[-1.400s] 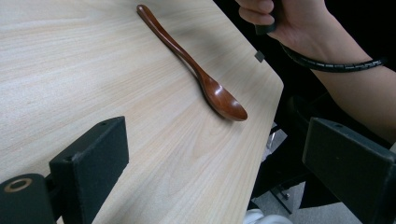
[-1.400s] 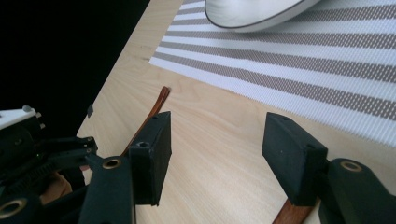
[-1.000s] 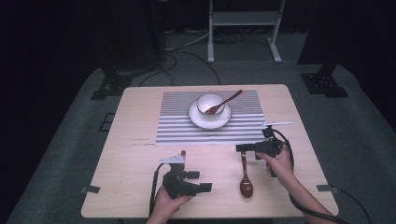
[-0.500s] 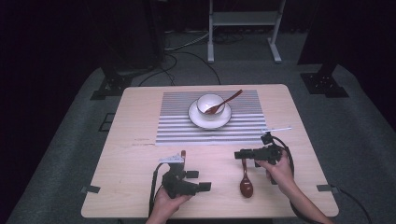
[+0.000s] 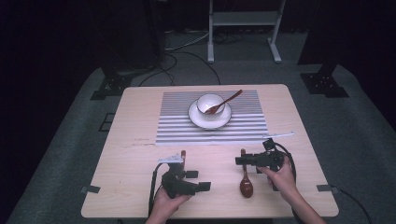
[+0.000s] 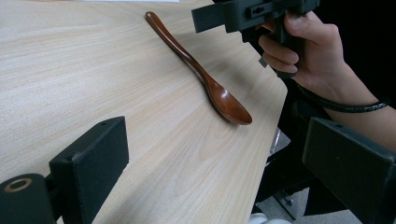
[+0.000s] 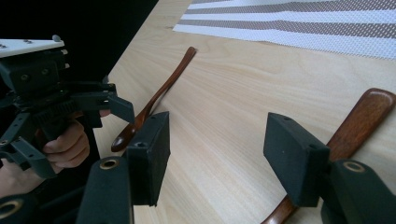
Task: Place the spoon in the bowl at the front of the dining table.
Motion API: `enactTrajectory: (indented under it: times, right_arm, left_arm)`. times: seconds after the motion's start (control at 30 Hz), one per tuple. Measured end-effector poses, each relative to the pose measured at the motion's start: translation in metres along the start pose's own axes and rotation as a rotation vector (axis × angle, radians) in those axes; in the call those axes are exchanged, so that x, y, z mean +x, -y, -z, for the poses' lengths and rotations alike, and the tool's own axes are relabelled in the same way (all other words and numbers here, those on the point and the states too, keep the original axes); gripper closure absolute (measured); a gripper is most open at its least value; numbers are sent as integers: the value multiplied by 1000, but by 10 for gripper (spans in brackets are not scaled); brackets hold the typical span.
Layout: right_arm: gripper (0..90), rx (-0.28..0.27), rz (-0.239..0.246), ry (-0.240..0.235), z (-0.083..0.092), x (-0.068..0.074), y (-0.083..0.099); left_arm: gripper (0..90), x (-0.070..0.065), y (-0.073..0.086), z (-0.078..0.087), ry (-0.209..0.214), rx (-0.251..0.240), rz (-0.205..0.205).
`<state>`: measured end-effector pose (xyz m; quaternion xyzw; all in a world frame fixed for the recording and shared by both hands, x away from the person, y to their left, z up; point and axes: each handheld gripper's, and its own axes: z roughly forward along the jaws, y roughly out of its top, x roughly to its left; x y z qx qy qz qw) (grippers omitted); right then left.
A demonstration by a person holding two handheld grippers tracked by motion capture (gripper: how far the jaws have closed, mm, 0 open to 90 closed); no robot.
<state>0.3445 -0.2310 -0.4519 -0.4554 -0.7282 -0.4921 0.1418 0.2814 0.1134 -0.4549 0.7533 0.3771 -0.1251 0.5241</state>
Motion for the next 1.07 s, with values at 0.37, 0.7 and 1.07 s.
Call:
enactTrajectory:
  times: [0.37, 0.7, 1.07]
  right_arm:
    - [395, -26, -5, -24, 6, 2, 17]
    - [391, -54, -7, -43, 9, 4, 34]
    - [374, -87, 7, -64, 11, 3, 41]
  left_arm:
    - [59, 0, 0, 1, -4, -1, -2]
    - [59, 0, 0, 0, -7, 0, -5]
    - [59, 0, 1, 1, -12, 1, -14]
